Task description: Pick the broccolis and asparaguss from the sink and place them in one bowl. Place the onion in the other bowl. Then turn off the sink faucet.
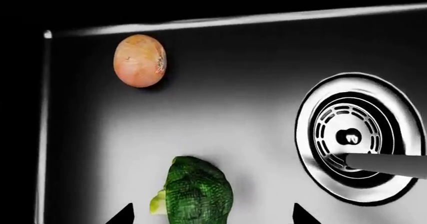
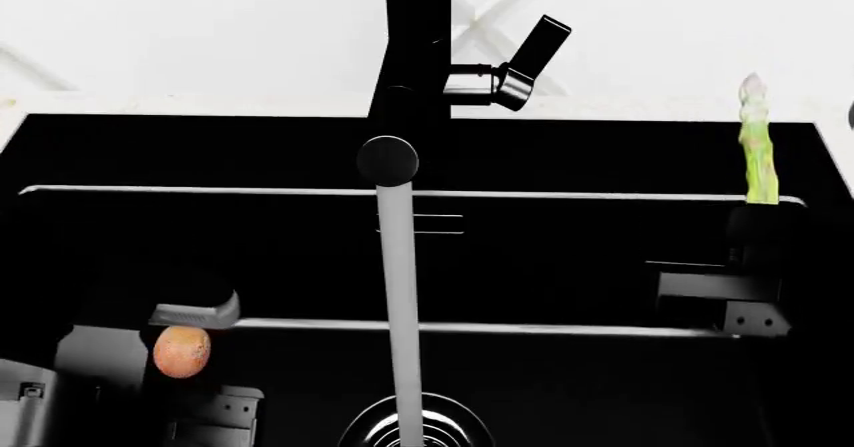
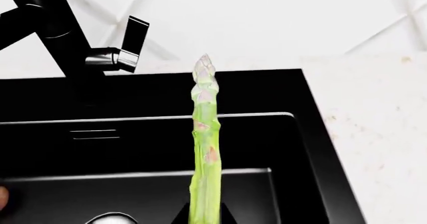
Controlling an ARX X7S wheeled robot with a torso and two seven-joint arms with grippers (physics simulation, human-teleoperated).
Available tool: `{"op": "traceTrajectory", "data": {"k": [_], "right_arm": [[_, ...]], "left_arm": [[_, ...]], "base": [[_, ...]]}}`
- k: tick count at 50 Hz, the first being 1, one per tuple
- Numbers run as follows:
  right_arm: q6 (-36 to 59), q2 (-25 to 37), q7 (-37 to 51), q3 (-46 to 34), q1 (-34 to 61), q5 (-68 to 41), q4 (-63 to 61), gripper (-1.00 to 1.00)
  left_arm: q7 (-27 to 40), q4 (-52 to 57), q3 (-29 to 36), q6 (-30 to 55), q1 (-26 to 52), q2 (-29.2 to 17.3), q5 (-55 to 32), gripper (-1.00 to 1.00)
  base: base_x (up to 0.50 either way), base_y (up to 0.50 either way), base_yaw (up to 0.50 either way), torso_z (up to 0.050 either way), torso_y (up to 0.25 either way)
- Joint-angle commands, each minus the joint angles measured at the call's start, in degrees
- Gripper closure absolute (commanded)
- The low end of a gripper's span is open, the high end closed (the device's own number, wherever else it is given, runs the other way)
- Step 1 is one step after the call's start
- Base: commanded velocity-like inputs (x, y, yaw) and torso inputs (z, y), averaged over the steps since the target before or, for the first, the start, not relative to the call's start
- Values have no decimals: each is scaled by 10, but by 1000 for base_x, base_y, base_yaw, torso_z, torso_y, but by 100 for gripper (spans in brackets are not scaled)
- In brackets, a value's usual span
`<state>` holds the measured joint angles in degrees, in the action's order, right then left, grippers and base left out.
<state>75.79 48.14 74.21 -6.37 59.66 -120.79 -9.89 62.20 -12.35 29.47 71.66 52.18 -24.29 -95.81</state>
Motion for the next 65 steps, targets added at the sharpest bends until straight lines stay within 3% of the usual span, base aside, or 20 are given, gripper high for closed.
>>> {"op": "traceTrajectory", "data": {"k": [1, 26, 44, 45, 65], "right_arm": [[-7, 6, -11, 5, -15, 5, -6, 100], [-12, 7, -33, -6, -19, 24, 0, 100], [-30, 18, -44, 14, -53, 26, -27, 100], [-30, 17, -44, 12, -51, 27, -25, 100], [-38, 16, -52, 2, -39, 32, -21, 100]], "left_arm": [[-57, -34, 29, -19, 5, 12, 67, -100], [-181, -139, 117, -38, 25, 37, 171, -100], [-205, -182, 140, -46, 30, 46, 194, -100], [-210, -182, 143, -46, 32, 45, 197, 100], [-202, -101, 123, -44, 64, 11, 179, 100]], "base": [[0, 0, 0, 0, 0], [0, 0, 0, 0, 0], [0, 0, 0, 0, 0], [0, 0, 0, 0, 0], [1, 0, 0, 0, -1]]}}
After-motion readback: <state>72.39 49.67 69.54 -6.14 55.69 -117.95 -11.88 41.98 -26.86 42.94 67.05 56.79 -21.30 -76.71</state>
